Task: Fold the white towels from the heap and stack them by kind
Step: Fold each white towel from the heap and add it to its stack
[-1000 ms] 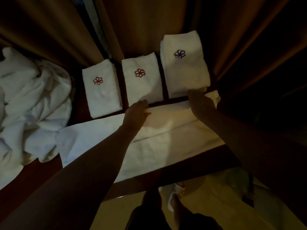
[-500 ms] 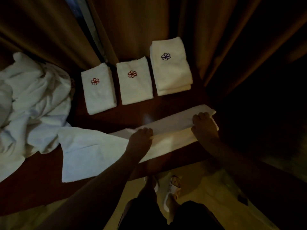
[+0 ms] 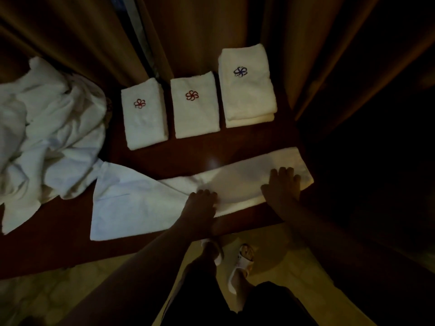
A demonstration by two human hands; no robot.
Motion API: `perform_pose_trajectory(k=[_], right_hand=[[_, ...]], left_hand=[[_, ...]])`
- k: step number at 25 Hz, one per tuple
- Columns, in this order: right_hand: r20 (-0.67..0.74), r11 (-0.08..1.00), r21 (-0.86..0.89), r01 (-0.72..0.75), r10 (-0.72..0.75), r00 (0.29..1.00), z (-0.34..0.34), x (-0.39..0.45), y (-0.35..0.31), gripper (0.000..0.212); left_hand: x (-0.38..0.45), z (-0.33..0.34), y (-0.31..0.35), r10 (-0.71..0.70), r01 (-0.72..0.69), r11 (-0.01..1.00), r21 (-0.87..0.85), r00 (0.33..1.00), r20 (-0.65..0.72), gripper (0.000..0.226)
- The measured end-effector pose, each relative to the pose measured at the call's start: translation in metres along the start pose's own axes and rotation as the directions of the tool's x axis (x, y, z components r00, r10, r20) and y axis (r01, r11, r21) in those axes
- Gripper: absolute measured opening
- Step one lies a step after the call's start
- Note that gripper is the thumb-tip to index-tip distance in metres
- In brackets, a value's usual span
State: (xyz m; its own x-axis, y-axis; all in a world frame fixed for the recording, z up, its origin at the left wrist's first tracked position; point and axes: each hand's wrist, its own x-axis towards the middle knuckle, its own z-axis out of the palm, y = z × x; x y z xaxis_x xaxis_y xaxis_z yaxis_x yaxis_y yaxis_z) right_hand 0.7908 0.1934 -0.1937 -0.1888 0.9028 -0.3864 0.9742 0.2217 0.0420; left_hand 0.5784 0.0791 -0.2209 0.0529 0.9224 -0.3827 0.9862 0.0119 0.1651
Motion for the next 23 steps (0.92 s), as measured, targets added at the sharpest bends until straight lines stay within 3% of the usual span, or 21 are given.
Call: perform_pose_trajectory(k=[3, 6, 9, 13, 16, 20, 23], right_hand=[[0.0, 0.983, 0.046, 0.176, -0.176, 0.984, -0.002, -0.003, -0.039, 0.038], [0.094, 0.908, 0.141, 0.395, -0.409, 0.908, 0.005, -0.008, -0.078, 0.039], [0.147, 0.841, 0.204, 0.501, -0.532, 0.834, 0.015, -0.011, -0.113, 0.038], [0.162, 0.805, 0.239, 0.543, -0.585, 0.795, 0.023, -0.013, -0.157, 0.037], [0.087, 0.809, 0.103, 0.579, -0.587, 0.805, 0.026, -0.014, -0.192, 0.039], [0.066, 0.747, 0.046, 0.664, -0.665, 0.744, 0.026, -0.018, -0.245, 0.047], [0.077, 0.735, 0.037, 0.677, -0.678, 0.731, 0.031, -0.024, -0.274, 0.036]], left_hand=[[-0.004, -0.007, -0.02, -0.131, 0.13, 0.987, 0.096, 0.991, 0.005, 0.027], [-0.014, -0.01, -0.048, -0.203, 0.202, 0.971, 0.127, 0.979, -0.004, 0.034], [-0.023, -0.017, -0.081, -0.248, 0.251, 0.958, 0.143, 0.968, -0.035, 0.038], [-0.036, -0.028, -0.135, -0.314, 0.314, 0.931, 0.186, 0.949, -0.031, 0.038], [-0.049, -0.038, -0.175, -0.368, 0.359, 0.909, 0.213, 0.93, 0.0, 0.035], [-0.072, -0.044, -0.225, -0.4, 0.399, 0.892, 0.211, 0.916, -0.038, 0.03], [-0.089, -0.05, -0.25, -0.42, 0.42, 0.886, 0.197, 0.906, -0.042, 0.026]])
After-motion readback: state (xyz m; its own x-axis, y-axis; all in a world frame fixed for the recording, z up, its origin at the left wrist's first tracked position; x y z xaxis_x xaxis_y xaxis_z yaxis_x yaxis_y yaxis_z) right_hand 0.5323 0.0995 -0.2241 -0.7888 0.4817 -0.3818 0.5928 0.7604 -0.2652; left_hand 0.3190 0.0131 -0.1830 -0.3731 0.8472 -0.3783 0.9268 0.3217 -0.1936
